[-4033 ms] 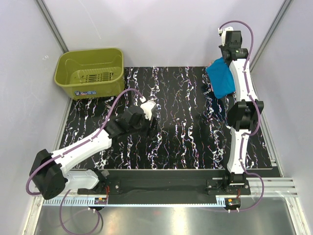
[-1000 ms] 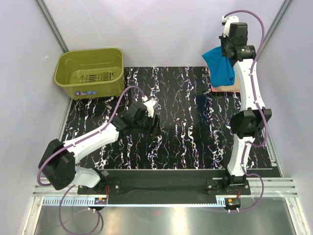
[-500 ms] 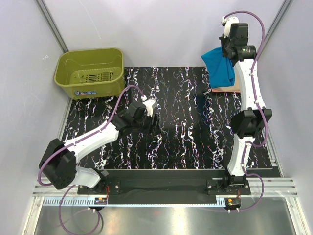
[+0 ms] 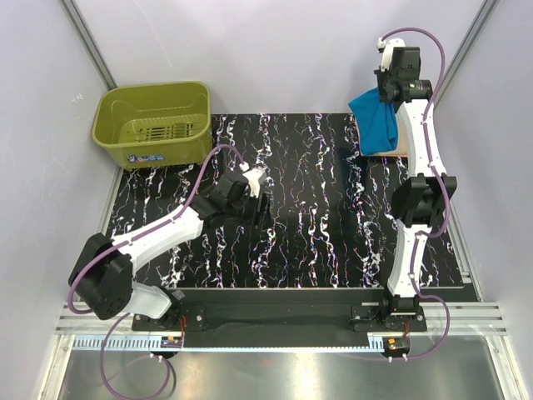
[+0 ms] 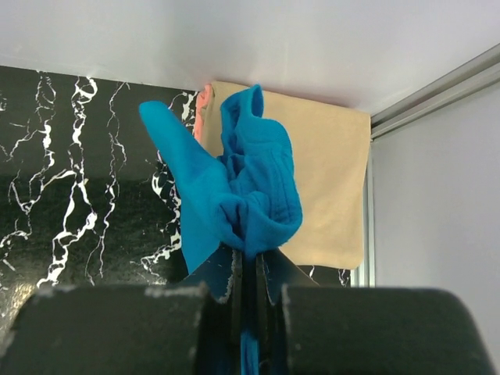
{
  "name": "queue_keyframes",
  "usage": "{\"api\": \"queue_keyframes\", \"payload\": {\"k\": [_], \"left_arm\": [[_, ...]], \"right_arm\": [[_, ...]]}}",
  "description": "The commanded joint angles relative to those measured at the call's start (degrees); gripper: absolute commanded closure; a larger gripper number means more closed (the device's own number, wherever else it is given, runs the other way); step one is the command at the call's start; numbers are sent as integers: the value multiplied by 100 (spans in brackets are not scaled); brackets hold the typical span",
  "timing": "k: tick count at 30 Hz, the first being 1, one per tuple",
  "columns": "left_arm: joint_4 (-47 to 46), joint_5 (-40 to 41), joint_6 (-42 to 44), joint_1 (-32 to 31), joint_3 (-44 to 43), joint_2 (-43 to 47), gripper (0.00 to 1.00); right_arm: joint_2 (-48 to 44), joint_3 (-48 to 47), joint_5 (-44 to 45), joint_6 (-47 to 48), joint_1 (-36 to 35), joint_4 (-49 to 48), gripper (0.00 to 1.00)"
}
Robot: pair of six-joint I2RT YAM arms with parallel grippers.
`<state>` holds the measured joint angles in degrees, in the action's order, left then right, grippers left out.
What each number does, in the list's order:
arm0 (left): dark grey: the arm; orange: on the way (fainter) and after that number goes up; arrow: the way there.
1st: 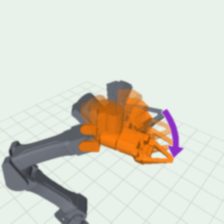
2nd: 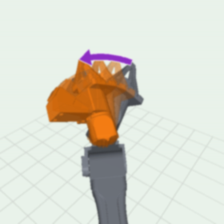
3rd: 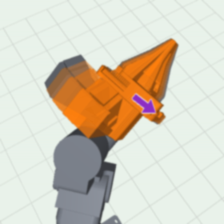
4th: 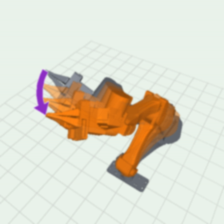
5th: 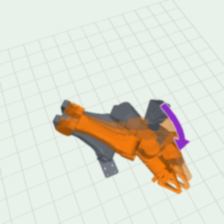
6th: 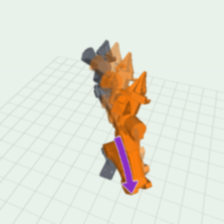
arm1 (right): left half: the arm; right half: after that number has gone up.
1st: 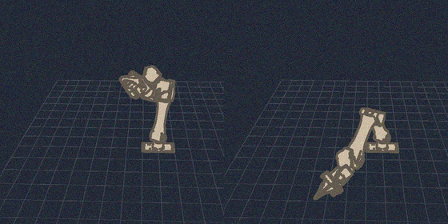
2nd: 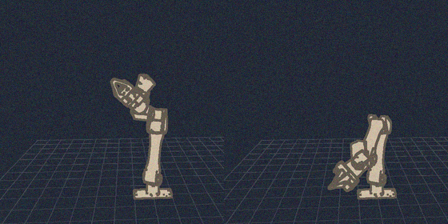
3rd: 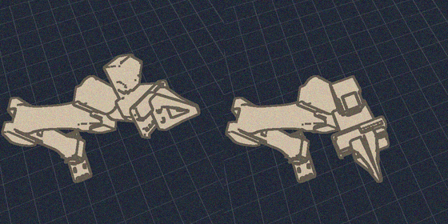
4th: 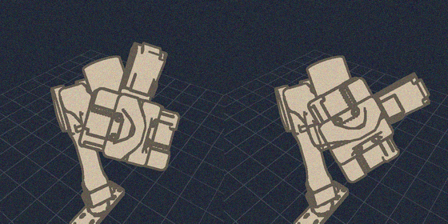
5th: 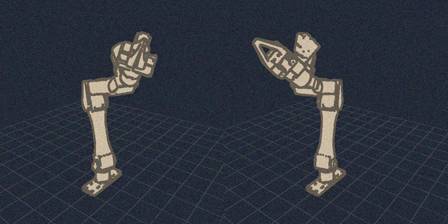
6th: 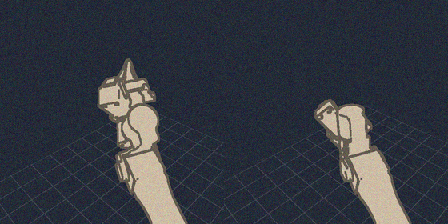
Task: Fold and stack the t-shirts
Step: Neatly place the folded tshirt to the corner
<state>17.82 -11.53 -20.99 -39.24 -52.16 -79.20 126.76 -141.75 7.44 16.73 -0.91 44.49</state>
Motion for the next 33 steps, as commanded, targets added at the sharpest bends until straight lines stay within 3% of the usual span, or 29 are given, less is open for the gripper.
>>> {"api": "queue_keyframes", "payload": {"k": [1,33], "left_arm": [[-262,-139,60,48,-198,-43,36],[213,-218,-98,136,-549,-517,36]], "right_arm": [[-20,-195,-77,129,56,-652,100],[1957,-959,-340,287,925,-2840,100]]}}
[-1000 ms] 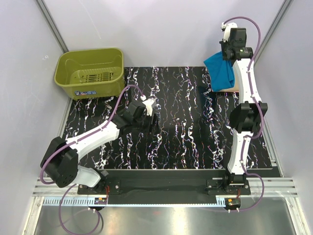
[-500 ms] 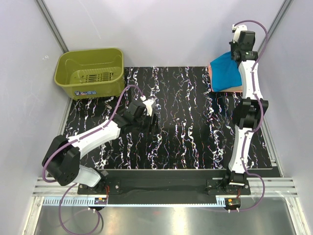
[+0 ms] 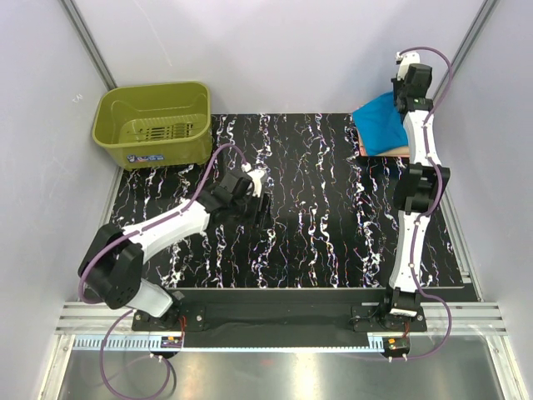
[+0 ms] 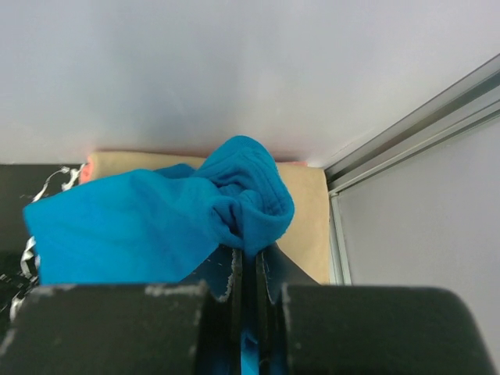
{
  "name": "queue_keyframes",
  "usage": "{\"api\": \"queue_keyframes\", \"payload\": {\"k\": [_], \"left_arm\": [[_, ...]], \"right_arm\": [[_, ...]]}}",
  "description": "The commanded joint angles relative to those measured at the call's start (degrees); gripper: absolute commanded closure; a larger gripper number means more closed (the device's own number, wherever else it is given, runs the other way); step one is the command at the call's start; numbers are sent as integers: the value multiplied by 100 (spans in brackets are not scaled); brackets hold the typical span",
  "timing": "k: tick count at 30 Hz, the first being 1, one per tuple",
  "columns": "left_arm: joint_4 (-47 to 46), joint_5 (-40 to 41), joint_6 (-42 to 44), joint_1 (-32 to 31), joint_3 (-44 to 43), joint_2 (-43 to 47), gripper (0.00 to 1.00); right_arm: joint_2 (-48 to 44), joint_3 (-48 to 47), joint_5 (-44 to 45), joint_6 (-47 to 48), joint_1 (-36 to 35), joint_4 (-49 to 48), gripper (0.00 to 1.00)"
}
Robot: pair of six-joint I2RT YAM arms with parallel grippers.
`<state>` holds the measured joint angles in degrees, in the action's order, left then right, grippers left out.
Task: Fold and stack the t-shirts
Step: Neatly place the folded tshirt to the corner
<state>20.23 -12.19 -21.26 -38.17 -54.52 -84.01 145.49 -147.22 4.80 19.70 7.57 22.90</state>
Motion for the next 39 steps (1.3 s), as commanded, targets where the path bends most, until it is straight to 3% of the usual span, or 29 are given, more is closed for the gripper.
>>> {"api": "queue_keyframes", "payload": {"k": [1,34,37,39], "left_arm": [[7,-161,-72,21,-322,-63,36],[473,-126,-274,20,-1043,-723,37],[535,-109,-283,20,-1043,-652,37],[596,-91,-309,20,-1025,-538,37]], "right_arm": [[189,-448,-67,-19,86,-681,100],[981,-387,495,-441,526,-1243,100],[981,-448,890,-441,535,-1314,72],[876,-492,1014,-485,543,-1261,72]]}}
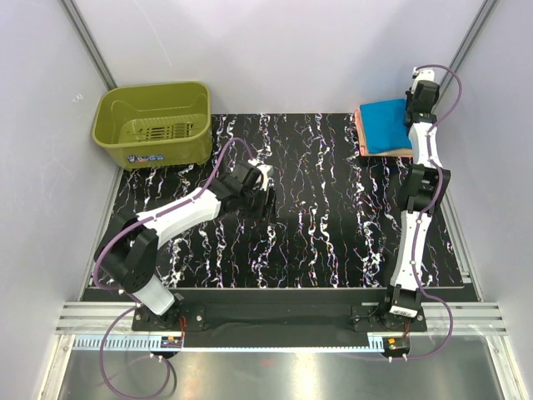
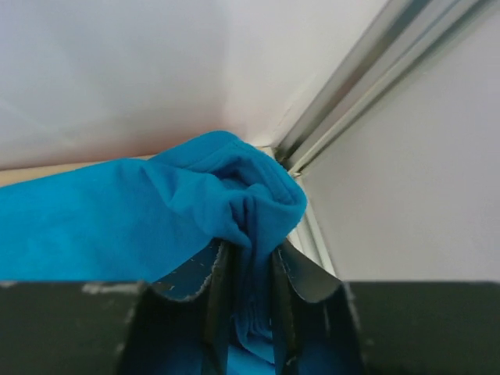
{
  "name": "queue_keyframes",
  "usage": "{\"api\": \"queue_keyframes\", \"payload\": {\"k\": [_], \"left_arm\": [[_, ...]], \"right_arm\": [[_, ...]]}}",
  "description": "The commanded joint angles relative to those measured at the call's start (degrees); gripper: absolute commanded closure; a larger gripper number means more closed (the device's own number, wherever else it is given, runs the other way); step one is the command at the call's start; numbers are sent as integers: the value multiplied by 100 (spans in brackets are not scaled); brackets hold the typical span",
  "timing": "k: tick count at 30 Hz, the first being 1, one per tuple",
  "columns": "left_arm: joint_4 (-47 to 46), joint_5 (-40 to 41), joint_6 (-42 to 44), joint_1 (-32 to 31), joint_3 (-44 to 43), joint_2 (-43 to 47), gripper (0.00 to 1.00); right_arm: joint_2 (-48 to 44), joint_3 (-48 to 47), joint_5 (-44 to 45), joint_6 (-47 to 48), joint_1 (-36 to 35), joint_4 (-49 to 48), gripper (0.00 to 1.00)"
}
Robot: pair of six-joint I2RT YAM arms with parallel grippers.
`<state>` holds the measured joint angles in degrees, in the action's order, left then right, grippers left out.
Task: Fold and stack the t-shirts
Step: Neatly place the folded tshirt to the corner, then reset both grippers
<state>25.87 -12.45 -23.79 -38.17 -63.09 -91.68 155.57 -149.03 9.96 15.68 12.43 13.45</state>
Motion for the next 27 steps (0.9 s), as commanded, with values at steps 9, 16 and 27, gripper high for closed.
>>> {"api": "queue_keyframes", "payload": {"k": [9,16,27], "left_arm": [[182,102,-318,20,139,976,37],[191,111,-670,12,455,1915,37],[-2013,-478,-2268,12,2536,4024,29]], "right_arm": [[-1537,-145,1035,-820,49,464,32],[-3598,1408,-18,-1794,-82,1309,0],[-7740,7815,-2982,-6061,-416,-1019,0]]}}
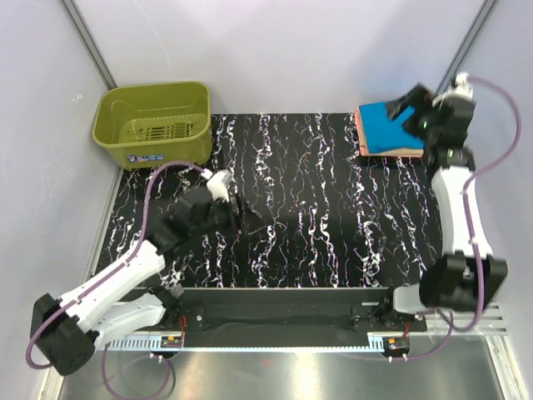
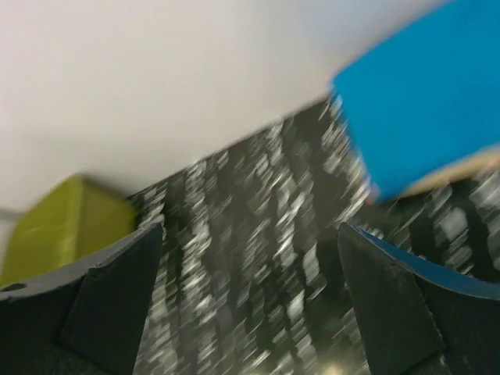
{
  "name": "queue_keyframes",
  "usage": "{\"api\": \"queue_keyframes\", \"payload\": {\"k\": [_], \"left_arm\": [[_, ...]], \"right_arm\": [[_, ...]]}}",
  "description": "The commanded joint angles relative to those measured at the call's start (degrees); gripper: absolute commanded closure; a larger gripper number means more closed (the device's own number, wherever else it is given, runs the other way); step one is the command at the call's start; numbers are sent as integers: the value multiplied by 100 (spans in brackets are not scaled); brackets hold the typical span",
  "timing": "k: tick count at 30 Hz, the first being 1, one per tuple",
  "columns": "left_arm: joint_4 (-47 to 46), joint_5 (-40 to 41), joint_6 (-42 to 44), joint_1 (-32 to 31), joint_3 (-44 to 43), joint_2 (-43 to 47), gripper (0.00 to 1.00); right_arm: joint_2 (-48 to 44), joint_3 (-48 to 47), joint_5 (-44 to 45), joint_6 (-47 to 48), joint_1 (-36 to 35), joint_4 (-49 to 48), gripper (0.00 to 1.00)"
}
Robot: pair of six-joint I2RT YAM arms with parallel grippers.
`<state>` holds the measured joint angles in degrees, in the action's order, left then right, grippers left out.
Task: Fold and stack the t-shirts
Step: Reset both grippers
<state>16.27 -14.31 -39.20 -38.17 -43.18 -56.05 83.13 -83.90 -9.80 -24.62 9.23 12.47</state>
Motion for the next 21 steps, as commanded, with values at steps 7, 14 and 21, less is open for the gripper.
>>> {"api": "queue_keyframes", "payload": {"k": [7,14,21], "left_arm": [[-3190,681,-2423,12,2497,2553,11],[-3999,1228,-3646,12,4281,4715,6],[-4373,1686,-4518,12,5276,6248,5]], "right_arm": [[-2622,4212,-2323,-3918,-835,-2133,0],[-4602,6609,-2798,-4603,-879,-826,0],[-7008,7931,-2974,-5489,-888,-8,0]]}}
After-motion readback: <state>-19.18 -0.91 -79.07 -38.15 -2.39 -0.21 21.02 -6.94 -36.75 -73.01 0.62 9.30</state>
